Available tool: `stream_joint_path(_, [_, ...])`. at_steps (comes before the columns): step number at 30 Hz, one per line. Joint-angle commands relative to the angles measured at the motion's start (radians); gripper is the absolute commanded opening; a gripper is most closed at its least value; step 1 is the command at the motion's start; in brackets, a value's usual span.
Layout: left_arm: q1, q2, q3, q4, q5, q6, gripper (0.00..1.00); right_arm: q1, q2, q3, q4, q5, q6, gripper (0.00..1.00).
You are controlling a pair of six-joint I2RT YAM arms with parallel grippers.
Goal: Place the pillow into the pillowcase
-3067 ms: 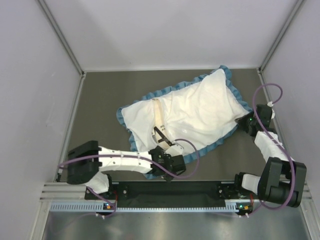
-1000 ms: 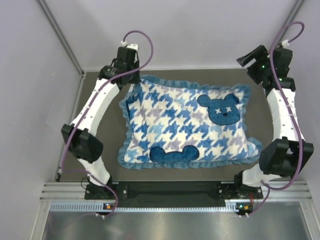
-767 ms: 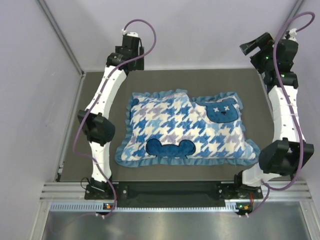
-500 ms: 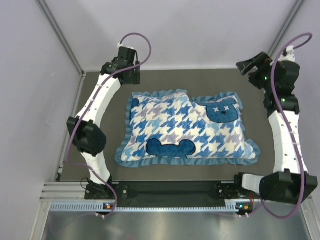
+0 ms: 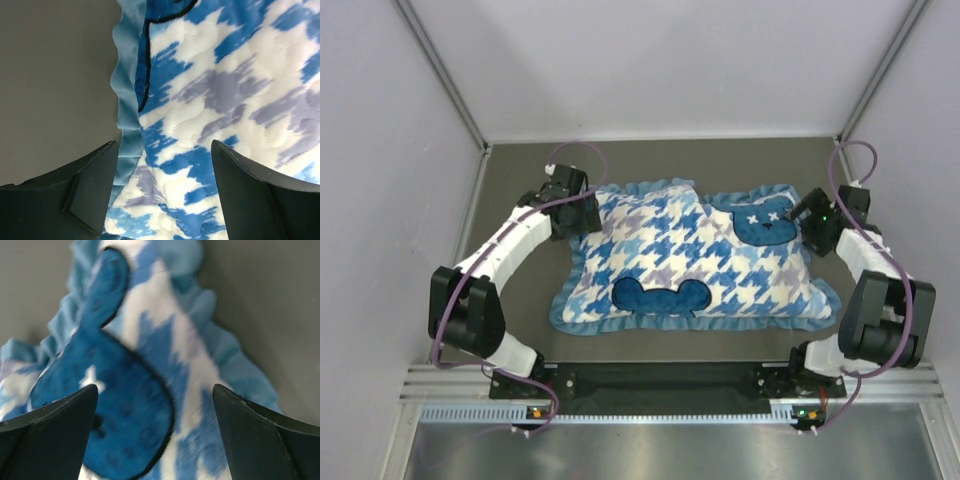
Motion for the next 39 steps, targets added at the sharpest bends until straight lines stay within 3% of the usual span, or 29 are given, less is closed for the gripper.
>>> stream_joint_path(1, [0.004, -0.015, -0.025, 0.166, 0.004, -0.089, 0.80, -0.027, 0.089, 0.046, 0.126, 0.034, 0.059, 0.96])
stream_joint_path(7, [0.015, 0.000, -0.086, 0.258, -0.014, -0.143, 0.80, -0.018, 0.293, 0.115, 0.224, 0.031, 0.167, 0.98])
stream_joint_path(9, [0.016, -0.003, -0.106, 0.280, -0.011, -0.148, 0.80, -0.016, 0.355, 0.147, 0.246, 0.034, 0.184, 0.90])
stream_joint_path(10, [0.017, -0.003, -0.111, 0.280, -0.014, -0.146, 0.80, -0.018, 0.372, 0.162, 0.249, 0.040, 0.193, 0.80])
stream_joint_path(11, [0.018, -0.004, -0.114, 0.280, -0.020, -0.145, 0.80, -0.018, 0.385, 0.190, 0.250, 0.048, 0.199, 0.51])
stream_joint_path(14, [0.018, -0.009, -0.115, 0.278, -0.039, -0.134, 0.80, -0.028, 0.370, 0.201, 0.241, 0.138, 0.228, 0.07])
stream_joint_path(16, [0.018, -0.007, -0.114, 0.272, -0.045, -0.134, 0.80, -0.027, 0.292, 0.190, 0.198, 0.293, 0.259, 0.00])
stream_joint_path(19, [0.018, -0.006, -0.117, 0.273, -0.040, -0.141, 0.79, -0.019, 0.152, 0.097, 0.241, 0.470, 0.317, 0.00])
stream_joint_path(22, [0.018, -0.009, -0.111, 0.248, -0.022, -0.148, 0.79, -0.025, 0.095, 0.047, 0.256, 0.511, 0.304, 0.29])
stream_joint_path(25, [0.018, -0.037, -0.103, 0.215, -0.037, -0.152, 0.79, -0.051, 0.097, 0.098, 0.178, 0.444, 0.252, 0.54])
stream_joint_path(26, [0.018, -0.049, -0.098, 0.203, -0.045, -0.145, 0.79, -0.051, 0.087, 0.143, 0.152, 0.429, 0.216, 0.81])
stream_joint_path(29, [0.018, -0.107, -0.071, 0.139, -0.084, -0.112, 0.79, -0.034, 0.012, 0.211, 0.036, 0.413, 0.113, 1.00])
stream_joint_path(32, [0.018, -0.165, -0.051, 0.076, -0.094, -0.093, 0.80, -0.034, -0.095, 0.230, -0.006, 0.329, 0.012, 0.99])
stream_joint_path(35, [0.018, -0.271, -0.086, 0.063, -0.049, -0.071, 0.80, -0.036, -0.222, 0.190, -0.024, 0.164, -0.066, 0.93])
stream_joint_path(39, [0.018, -0.437, -0.147, 0.050, 0.021, -0.025, 0.80, -0.036, -0.443, 0.098, -0.043, -0.068, -0.115, 0.93])
